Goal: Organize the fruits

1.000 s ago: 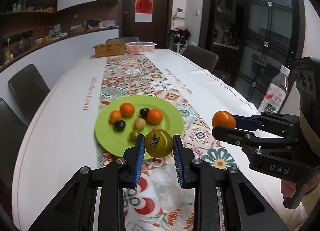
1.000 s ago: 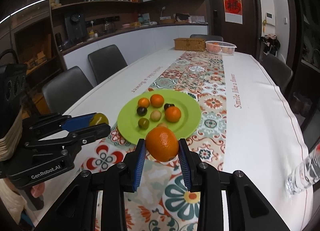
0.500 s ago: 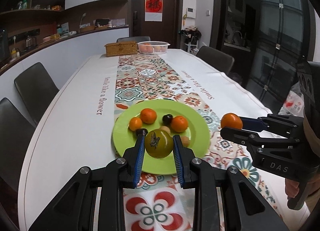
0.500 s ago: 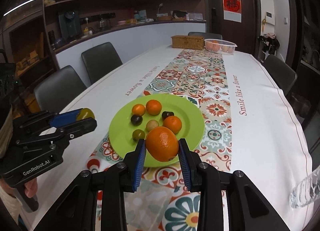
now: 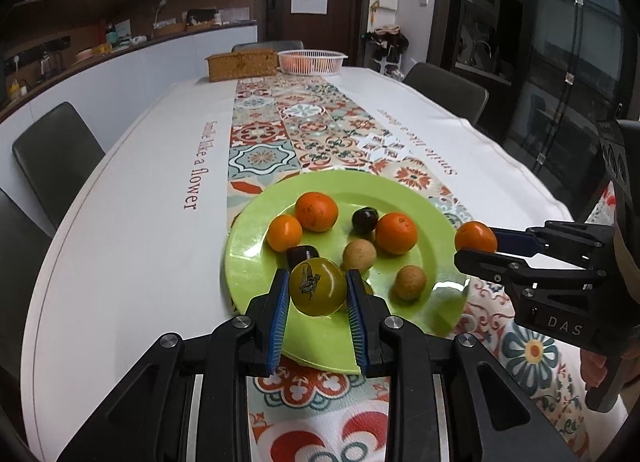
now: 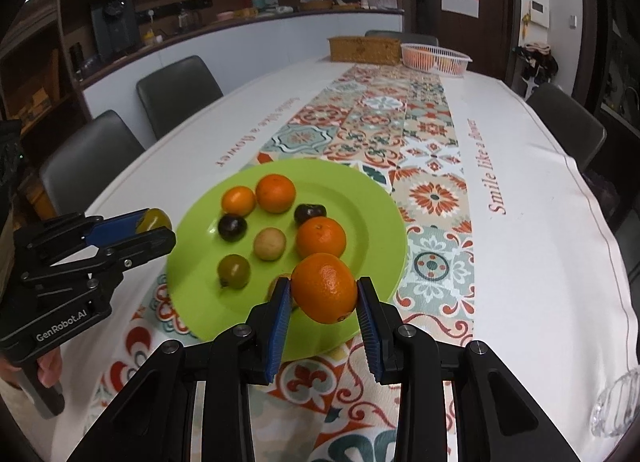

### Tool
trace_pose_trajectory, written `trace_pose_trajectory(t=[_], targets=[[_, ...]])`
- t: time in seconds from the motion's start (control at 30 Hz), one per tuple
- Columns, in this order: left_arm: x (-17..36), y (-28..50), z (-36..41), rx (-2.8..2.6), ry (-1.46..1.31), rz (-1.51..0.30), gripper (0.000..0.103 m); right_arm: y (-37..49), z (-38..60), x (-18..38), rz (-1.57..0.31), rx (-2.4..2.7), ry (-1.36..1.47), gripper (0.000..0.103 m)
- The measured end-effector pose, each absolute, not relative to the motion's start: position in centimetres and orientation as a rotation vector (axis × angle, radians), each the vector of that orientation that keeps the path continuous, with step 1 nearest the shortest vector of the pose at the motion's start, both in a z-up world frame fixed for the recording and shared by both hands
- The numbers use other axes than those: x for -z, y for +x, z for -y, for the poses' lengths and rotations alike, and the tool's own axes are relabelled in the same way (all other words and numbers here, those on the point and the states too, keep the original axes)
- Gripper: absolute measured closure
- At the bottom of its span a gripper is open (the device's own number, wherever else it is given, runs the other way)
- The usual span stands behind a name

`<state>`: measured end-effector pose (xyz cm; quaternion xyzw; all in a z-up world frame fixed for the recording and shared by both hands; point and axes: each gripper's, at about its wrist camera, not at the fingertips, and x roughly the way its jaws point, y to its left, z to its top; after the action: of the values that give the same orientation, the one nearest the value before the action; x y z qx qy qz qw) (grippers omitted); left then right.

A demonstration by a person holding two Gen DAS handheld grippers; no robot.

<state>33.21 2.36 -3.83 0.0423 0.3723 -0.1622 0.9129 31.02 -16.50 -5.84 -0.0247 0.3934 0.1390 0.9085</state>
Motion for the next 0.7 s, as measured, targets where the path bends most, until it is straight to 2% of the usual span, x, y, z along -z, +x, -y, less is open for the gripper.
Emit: trace_pose_trajectory(t=[0.33, 0.4, 0.43, 0.5, 0.7], targets=[[5.8, 35.3, -2.1, 0.316, 0.136, -0.812, 0.074, 33.1, 16.3, 7.8, -0.857, -0.292, -0.039, 0.069], [5.7, 35.3, -2.2, 0.3, 0.143, -0.806, 0.061, 33.2, 16.2, 7.8, -0.856, -0.285, -0.048, 0.067], [5.5, 35.0, -2.3, 0.298, 0.138, -0.798, 0.058, 33.1, 16.2, 7.7, -0.847, -0.273, -0.053, 0.062], [5.1, 34.5, -2.3, 0.292, 0.142, -0.788, 0.056, 32.7, 16.3, 7.2, -0.826, -0.26, -0.061, 0.056], [3.2, 31.8, -2.1, 0.23, 0.151, -0.766, 0.055, 30.8, 16.9, 5.8, -0.793, -0.258, -0.051, 0.056]])
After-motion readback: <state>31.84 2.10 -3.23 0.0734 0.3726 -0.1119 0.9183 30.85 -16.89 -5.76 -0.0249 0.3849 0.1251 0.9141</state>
